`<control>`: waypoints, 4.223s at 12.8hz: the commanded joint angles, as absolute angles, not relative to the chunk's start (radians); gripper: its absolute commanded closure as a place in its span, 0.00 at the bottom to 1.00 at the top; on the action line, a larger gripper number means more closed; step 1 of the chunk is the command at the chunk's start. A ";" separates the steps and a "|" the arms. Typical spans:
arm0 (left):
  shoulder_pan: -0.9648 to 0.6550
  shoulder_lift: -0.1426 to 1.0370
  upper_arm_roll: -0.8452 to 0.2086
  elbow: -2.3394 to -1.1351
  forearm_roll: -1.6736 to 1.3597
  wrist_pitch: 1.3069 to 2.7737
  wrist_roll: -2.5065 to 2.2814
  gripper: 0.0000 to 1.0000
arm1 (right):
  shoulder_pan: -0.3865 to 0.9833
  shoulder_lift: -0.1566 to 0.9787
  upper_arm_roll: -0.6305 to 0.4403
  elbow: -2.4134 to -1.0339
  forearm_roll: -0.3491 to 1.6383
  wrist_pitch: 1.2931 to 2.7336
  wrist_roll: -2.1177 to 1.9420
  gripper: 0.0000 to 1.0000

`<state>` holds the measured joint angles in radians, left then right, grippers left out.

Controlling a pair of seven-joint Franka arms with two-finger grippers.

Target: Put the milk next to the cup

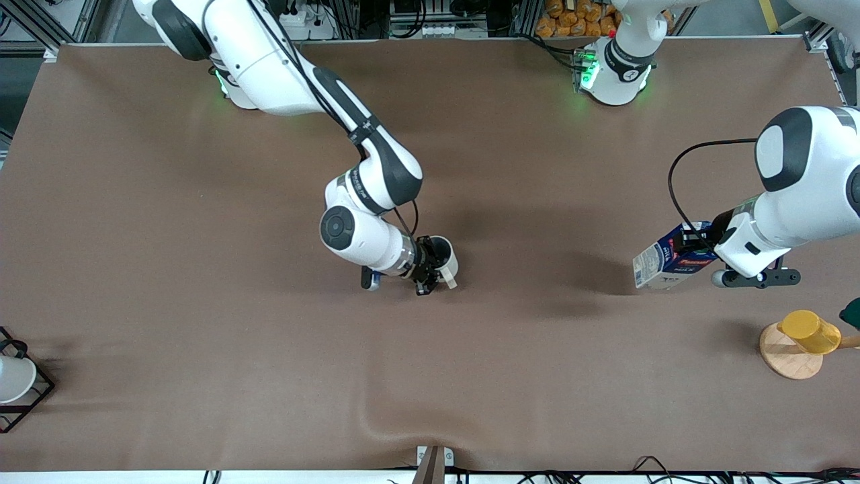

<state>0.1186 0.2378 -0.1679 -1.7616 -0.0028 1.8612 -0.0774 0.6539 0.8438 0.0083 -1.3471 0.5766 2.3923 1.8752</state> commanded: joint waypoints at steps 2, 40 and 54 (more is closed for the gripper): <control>0.126 0.227 -0.170 -1.755 0.000 1.833 -0.087 0.50 | 0.669 0.864 -0.009 -1.313 0.585 2.415 1.962 0.42; -0.313 0.632 -0.575 -1.439 0.136 1.834 -0.851 0.42 | 0.026 0.084 -0.127 -1.545 -0.006 1.586 -0.089 0.00; -0.336 0.661 -0.548 -1.427 0.161 1.917 -0.922 0.51 | 0.038 0.040 -0.112 -1.468 -0.021 1.463 0.173 0.00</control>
<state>-0.3292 0.6449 -0.5498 -1.4448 0.1461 1.9098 -0.9005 0.0438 0.0730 -0.1275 -1.4647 -0.0025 1.4772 0.1684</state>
